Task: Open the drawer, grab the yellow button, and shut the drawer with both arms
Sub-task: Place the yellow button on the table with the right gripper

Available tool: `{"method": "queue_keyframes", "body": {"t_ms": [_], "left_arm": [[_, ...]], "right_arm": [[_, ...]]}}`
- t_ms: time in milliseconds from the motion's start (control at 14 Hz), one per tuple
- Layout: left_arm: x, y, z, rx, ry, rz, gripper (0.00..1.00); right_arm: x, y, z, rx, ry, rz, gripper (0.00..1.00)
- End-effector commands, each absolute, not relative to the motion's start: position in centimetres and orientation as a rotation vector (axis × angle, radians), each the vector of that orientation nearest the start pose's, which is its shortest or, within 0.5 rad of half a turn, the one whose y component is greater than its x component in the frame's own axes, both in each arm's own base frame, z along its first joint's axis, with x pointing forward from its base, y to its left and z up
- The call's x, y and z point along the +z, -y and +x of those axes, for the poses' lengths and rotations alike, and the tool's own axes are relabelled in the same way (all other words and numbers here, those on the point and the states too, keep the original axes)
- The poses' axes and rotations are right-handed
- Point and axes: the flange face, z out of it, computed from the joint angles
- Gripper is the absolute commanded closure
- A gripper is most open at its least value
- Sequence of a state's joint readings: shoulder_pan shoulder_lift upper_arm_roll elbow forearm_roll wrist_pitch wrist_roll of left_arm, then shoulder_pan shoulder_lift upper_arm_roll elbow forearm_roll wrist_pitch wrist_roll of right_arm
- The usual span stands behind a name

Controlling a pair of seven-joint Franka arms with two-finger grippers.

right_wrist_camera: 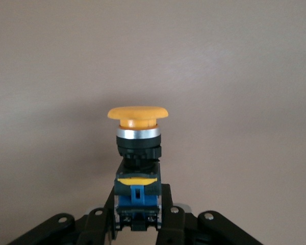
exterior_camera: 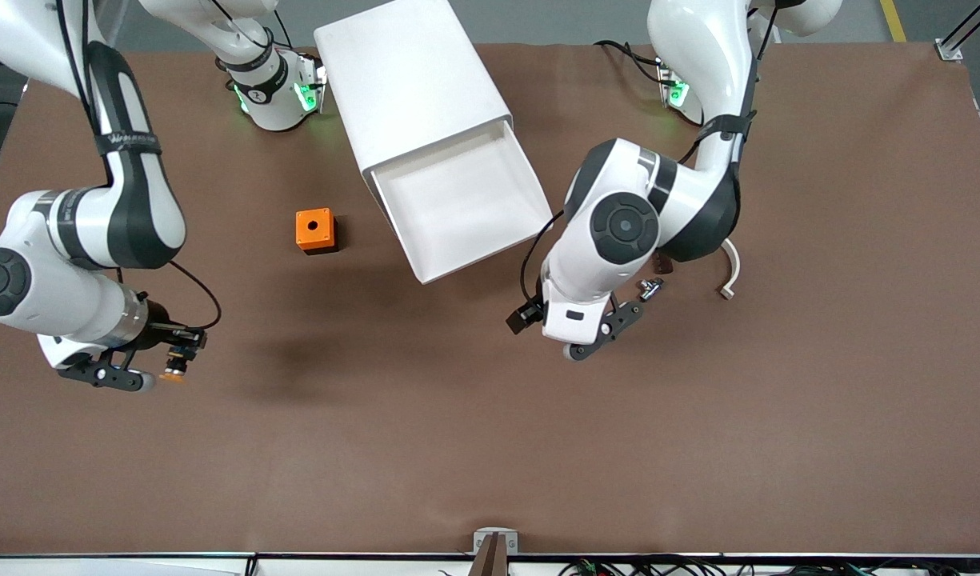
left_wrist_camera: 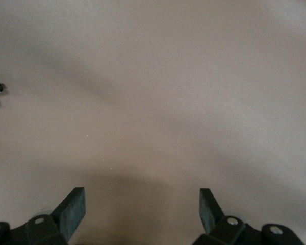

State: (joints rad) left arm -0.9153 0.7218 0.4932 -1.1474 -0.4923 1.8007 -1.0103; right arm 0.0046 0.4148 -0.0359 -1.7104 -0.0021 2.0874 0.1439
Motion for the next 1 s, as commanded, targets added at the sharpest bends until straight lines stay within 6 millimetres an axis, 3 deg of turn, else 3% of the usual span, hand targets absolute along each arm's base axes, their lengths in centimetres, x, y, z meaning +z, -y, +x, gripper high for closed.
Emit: {"method": "queue_keyframes", "body": {"t_ms": [0, 427, 569, 641, 712, 783, 925], "left_arm": [[40.5, 44.9, 58.7, 0.064, 0.817, -3.105, 0.01], [38.5, 48.4, 55.8, -0.032, 0.706, -3.102, 0.01], [37.9, 49.5, 54.5, -0.015, 0.688, -3.098, 0.01], [37.9, 49.8, 54.2, -0.013, 0.681, -3.099, 0.01], [38.0, 49.9, 54.1, -0.007, 0.680, -3.100, 0.01], [38.0, 50.5, 53.4, 0.006, 0.672, -3.105, 0.01], [38.1, 51.4, 52.5, 0.019, 0.725, -3.094, 0.01]], "right_arm": [[29.9, 5.3, 65.4, 0.037, -0.200, -3.151, 1.00], [20.9, 6.3, 66.3, -0.009, -0.168, -3.152, 0.99], [19.2, 6.0, 66.4, -0.038, -0.141, -3.153, 0.97], [19.1, 6.1, 66.6, -0.045, -0.145, -3.152, 0.75], [19.2, 6.1, 66.8, -0.047, -0.143, -3.153, 0.33], [19.5, 6.0, 66.9, -0.048, -0.145, -3.152, 0.00], [20.3, 5.8, 67.2, -0.055, -0.140, -3.152, 0.00]]}}
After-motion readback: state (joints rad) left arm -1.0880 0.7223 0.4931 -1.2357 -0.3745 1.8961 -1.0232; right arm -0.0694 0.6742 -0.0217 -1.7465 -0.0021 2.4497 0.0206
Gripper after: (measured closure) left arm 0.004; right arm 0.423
